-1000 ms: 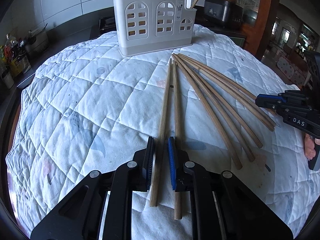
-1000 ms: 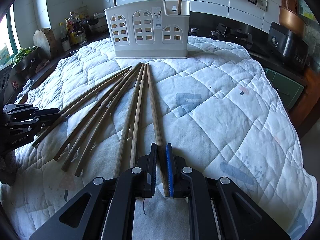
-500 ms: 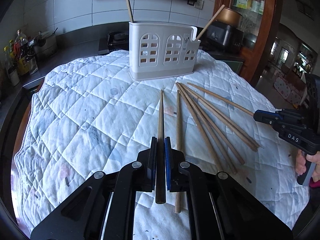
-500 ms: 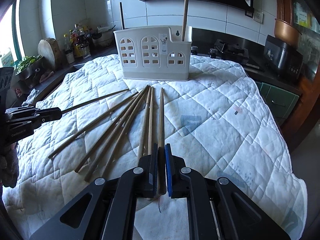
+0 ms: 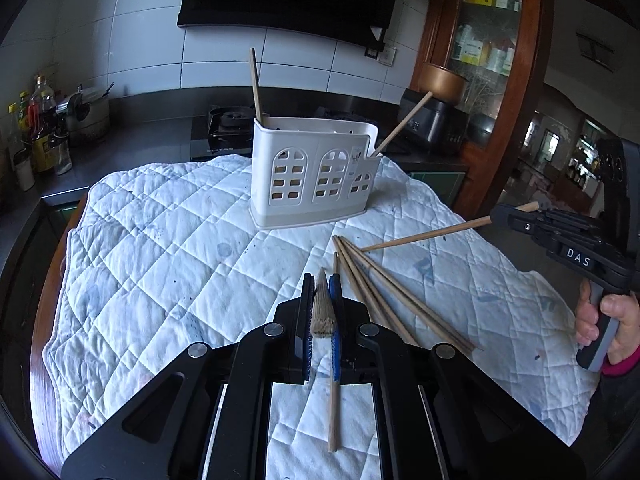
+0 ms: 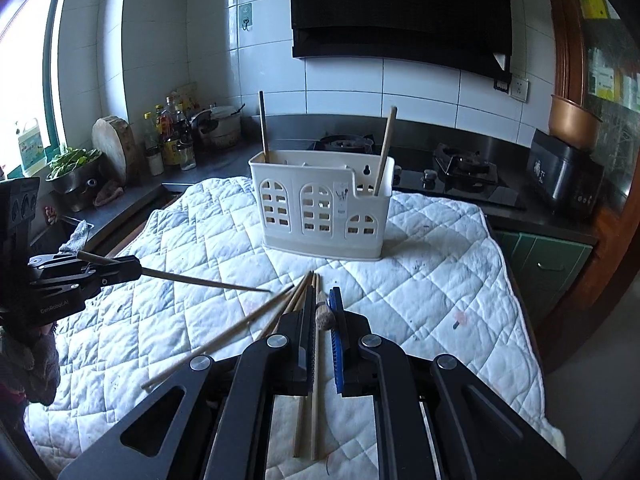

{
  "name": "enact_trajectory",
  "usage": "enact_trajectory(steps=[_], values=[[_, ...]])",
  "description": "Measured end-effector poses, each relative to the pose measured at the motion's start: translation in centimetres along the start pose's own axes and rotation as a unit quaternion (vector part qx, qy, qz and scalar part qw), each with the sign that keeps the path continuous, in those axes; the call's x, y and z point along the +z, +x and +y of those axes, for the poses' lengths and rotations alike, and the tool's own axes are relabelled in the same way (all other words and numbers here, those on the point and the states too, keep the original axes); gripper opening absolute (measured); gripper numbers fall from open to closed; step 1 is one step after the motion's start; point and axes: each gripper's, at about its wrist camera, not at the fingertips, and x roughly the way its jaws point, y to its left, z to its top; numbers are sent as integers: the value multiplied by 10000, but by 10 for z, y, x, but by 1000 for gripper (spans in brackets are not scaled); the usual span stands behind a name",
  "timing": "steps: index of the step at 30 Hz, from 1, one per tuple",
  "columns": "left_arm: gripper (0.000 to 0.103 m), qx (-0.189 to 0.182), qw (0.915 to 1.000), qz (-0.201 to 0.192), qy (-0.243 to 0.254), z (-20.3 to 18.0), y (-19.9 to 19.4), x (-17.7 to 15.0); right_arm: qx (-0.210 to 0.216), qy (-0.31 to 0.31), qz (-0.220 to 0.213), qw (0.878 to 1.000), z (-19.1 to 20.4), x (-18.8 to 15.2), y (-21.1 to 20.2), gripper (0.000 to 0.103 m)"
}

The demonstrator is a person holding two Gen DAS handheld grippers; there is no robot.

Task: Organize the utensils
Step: 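Lift the chopstick in the left tool into the caddy and release while the right tool does likewise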

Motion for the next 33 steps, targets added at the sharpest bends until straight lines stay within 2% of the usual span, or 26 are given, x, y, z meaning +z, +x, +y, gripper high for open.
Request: enact_trajectory(steps=[4,10,19,26,33], values=[[6,-88,9999,-30,74,1,0,25,7,-148,-4,9999,-1,35,-1,7],[6,21,9997,-68,226,2,3,63,45,-262,-97,9996,-7,92,-11,7],[6,39,9986,-290,449,-5,-4,111,0,-18,-569,9984,-28,167,-23,7],[6,120,9948,-813,596,-12,-24,165,-336,85,-711,9969,-38,199,-6,7],[6,264,9880,-1336,727,-22,-29,218,-417,193,-593,9972,-50,207,24,7]])
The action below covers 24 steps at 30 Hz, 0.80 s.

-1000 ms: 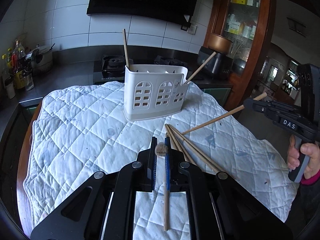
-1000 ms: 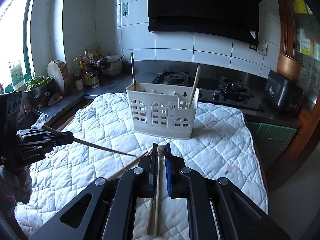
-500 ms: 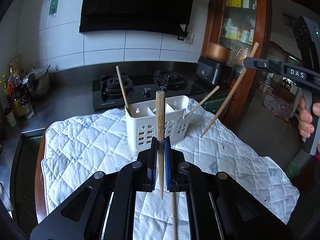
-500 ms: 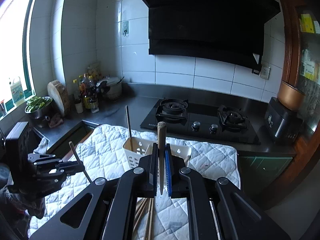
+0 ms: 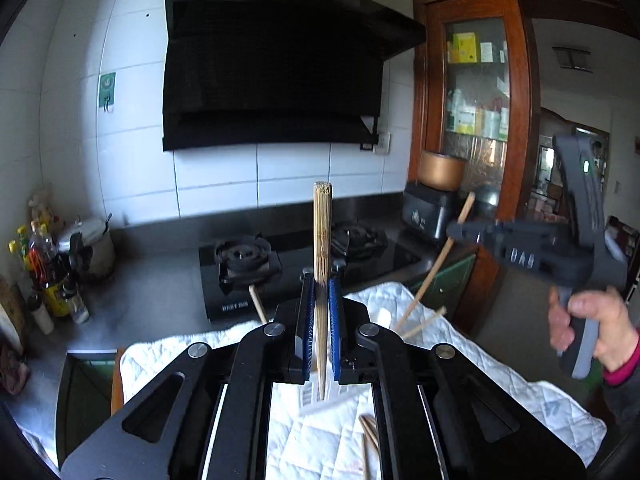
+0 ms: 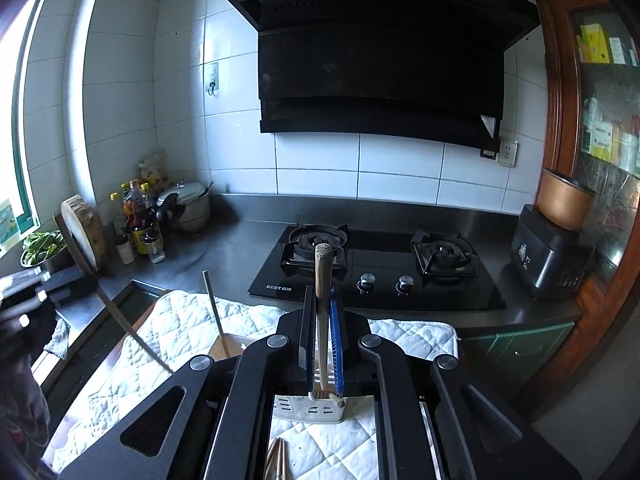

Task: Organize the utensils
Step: 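Lift the chopstick in the left tool into the caddy and release while the right tool does likewise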

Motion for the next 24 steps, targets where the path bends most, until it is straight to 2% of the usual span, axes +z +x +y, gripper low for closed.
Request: enact_trajectory(steps=[5,13,18,24], values=[[6,263,9994,-202,127,-4,19,15,-11,-78,185,9998,0,-9,20,7],[6,471,9988,-103,-4,3,57,9,38,-158,393,9991,4,-25,37,7],[6,510,9983,120,-235,16,78,-7,76,-163,458,9988,6,-31,42,7],[6,392,9973,455,-418,27,93,-30,74,-128,558,9983,6,-38,48,7]])
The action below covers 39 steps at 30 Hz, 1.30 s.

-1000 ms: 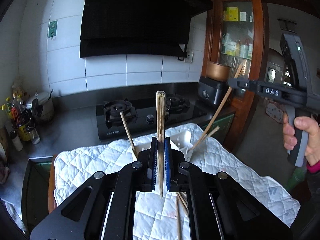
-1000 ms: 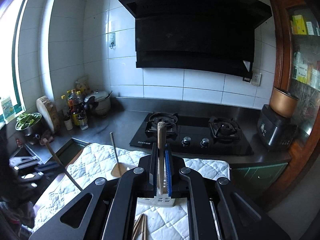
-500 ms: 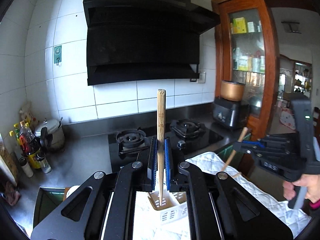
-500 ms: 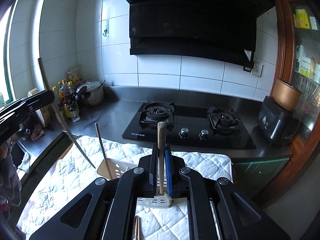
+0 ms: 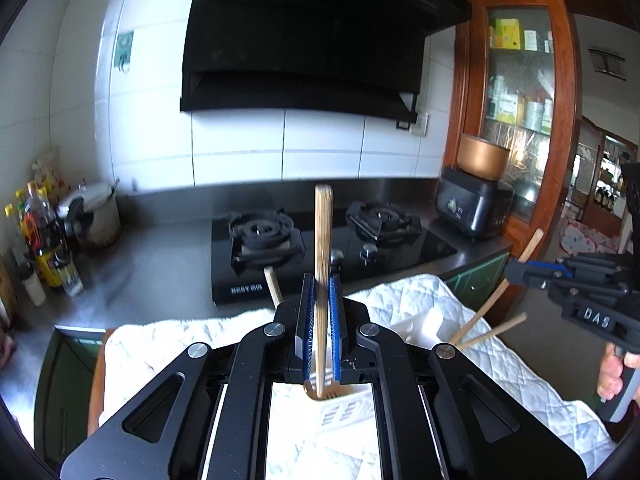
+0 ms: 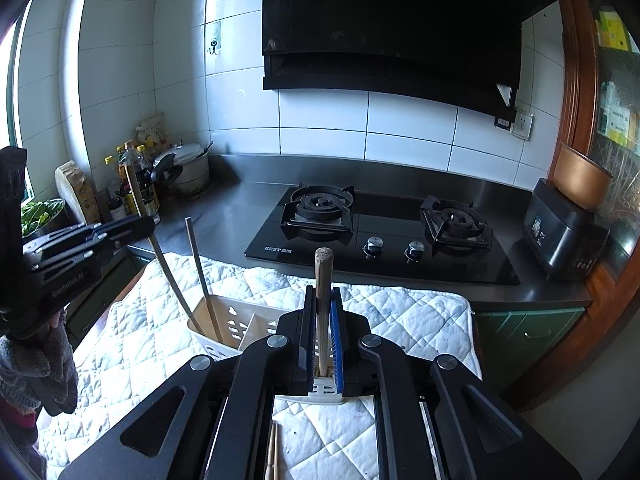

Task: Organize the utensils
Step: 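Lift the chopstick in the left tool into the caddy and release while the right tool does likewise, then withdraw both open tools from the caddy toward the remaining chopsticks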

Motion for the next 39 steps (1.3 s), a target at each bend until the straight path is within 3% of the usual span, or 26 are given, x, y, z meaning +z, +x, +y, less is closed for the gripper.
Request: enact_trajectory(steps=[13,22,24,25,26,27,29,34,39], values=[[9,-123,9993,276,-234,13,7,-24,-33,87,56,9999,-4,-5,1,8],[10,-193,9991,210,-299,11,-21,-28,-94,133,-219,9996,-6,-14,-29,29],[10,-217,9992,188,-288,10,-31,-33,-66,145,-284,9995,-6,-20,-40,39],[20,-222,9991,188,-293,10,-35,-36,-64,150,-319,9994,-6,-25,-45,40],[43,-216,9991,187,-321,10,-40,-39,-70,145,-345,9993,-6,-30,-50,42],[51,-192,9990,174,-363,10,-45,-44,-74,143,-367,9992,-5,-34,-54,45],[52,-250,9989,173,-364,8,-54,-55,-81,142,-399,9991,-4,-47,-62,54],[52,-254,9981,345,-446,8,-68,-85,-59,134,-359,9992,-1,-82,-75,60],[62,-242,9970,431,-603,9,-87,-119,-48,114,-298,9995,5,-121,-85,63]])
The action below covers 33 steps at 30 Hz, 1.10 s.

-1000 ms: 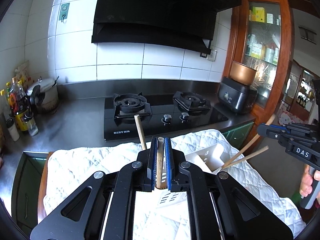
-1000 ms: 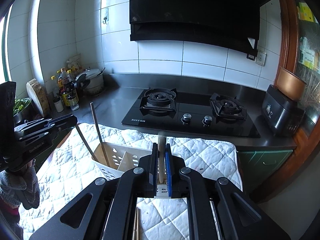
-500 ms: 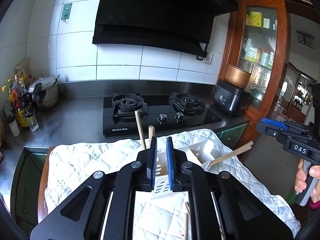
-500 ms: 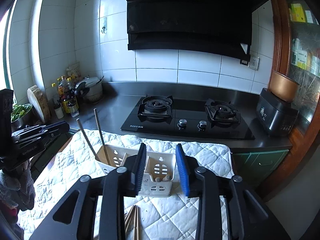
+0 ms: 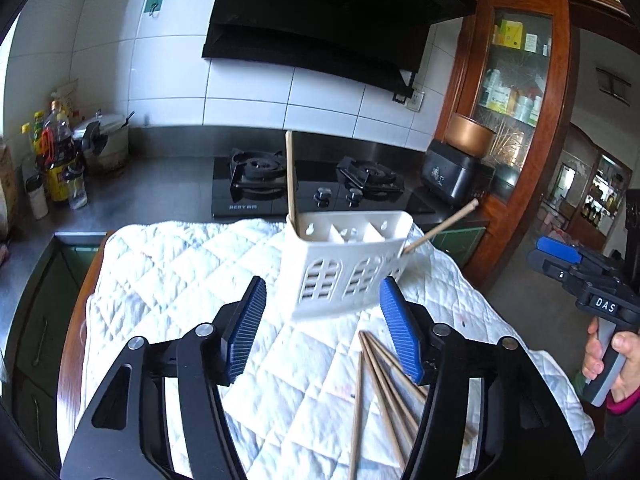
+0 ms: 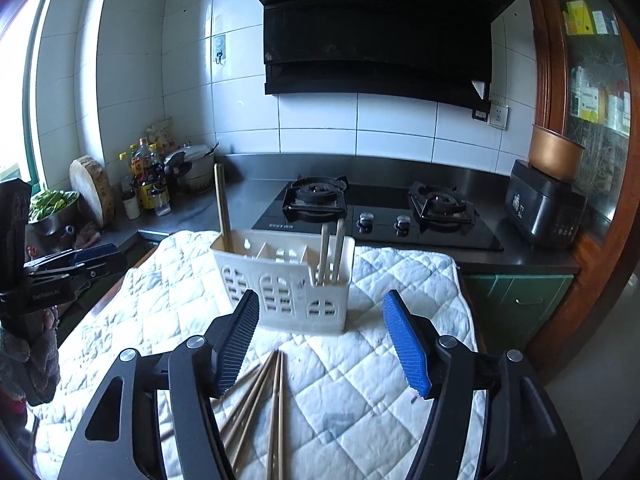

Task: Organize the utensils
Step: 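Withdraw both open tools from the caddy toward the remaining chopsticks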

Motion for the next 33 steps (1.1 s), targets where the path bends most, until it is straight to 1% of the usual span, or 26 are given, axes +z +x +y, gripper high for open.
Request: enact_trajectory(steps=[4,5,6,8,10,13,16,18,24,33], values=[[65,42,9999,90,-107,2,-9,-29,30,-41,109,9999,8,-29,-4,69],[73,100,9998,145,-124,2,-10,-36,31,-51,133,9999,10,-37,-5,70],[75,150,9996,183,-146,3,-11,-42,34,-59,162,9998,12,-44,-5,71],[76,180,9993,272,-170,5,-12,-56,9,-67,195,9998,16,-59,-8,76],[76,234,9989,352,-180,8,-13,-67,12,-80,238,9997,18,-72,-9,77],[76,309,9983,458,-177,10,-14,-81,-21,-117,311,9994,23,-90,-9,84],[76,338,9977,549,-196,12,-15,-94,-8,-191,447,9988,26,-107,-6,85],[76,364,9972,609,-233,13,-17,-103,25,-194,538,9984,27,-117,-3,87],[76,409,9948,826,-439,21,-18,-127,132,-227,847,9961,30,-148,9,90],[76,559,9917,1025,-547,31,-17,-145,124,-396,1153,9925,27,-160,28,90]])
